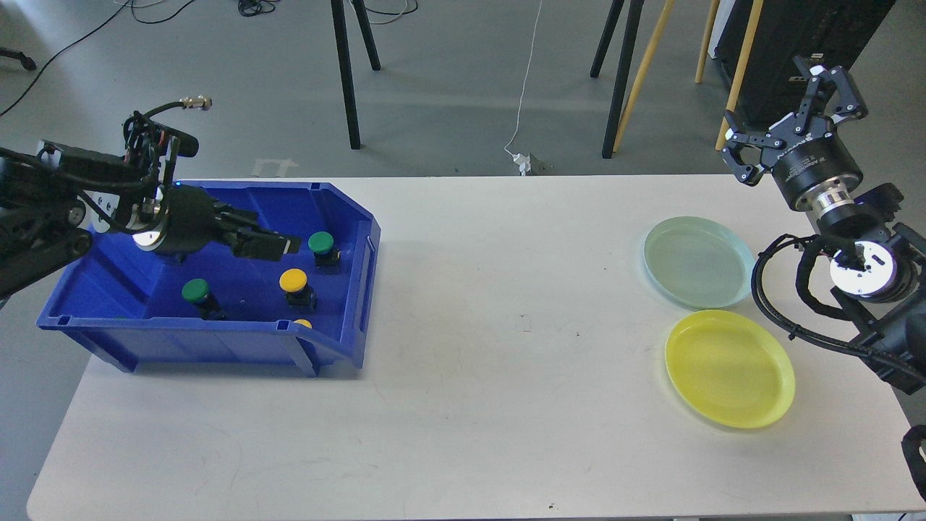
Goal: Pass button and place on color plate
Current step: 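Lower the left gripper into the blue bin toward a yellow button, then grasp the yellow button in the bin with the left gripper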
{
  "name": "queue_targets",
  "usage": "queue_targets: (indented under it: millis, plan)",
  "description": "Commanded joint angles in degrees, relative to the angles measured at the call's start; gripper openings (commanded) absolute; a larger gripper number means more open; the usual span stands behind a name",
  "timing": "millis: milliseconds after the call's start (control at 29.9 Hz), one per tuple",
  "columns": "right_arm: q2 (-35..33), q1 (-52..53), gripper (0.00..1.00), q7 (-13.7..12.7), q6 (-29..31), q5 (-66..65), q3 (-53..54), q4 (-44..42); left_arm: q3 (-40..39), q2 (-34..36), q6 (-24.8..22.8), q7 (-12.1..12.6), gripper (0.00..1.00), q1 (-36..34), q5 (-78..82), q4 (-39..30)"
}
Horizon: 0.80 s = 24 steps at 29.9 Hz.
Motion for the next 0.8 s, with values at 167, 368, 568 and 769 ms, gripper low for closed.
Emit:
queue_targets:
  millis: [167,368,568,769]
  plan:
    - [-0.65,-1.47,1.0,0.0,0.0,0.0,0.4,0.0,0.1,-6.59,-0.39,-0.01,0.99,2.84,0.0,3.29]
    - [-0.92,-1.56,1.0,0.0,0.0,0.0,0.4,0.0,0.19,-11.07,-0.04,-0.01,0.99,5.04,-0.18,9.35]
    - [-0.92,-1.65,1.0,0.0,0.0,0.0,0.4,-0.09,0.28,-13.71,0.05,-0.01,0.99,6.45,-0.36,13.49]
    - [-0.92,-1.65,1.0,0.0,0.0,0.0,0.4,0.0,0.1,-14.77,0.05,-0.01,0.99,6.45,-0.79,13.58]
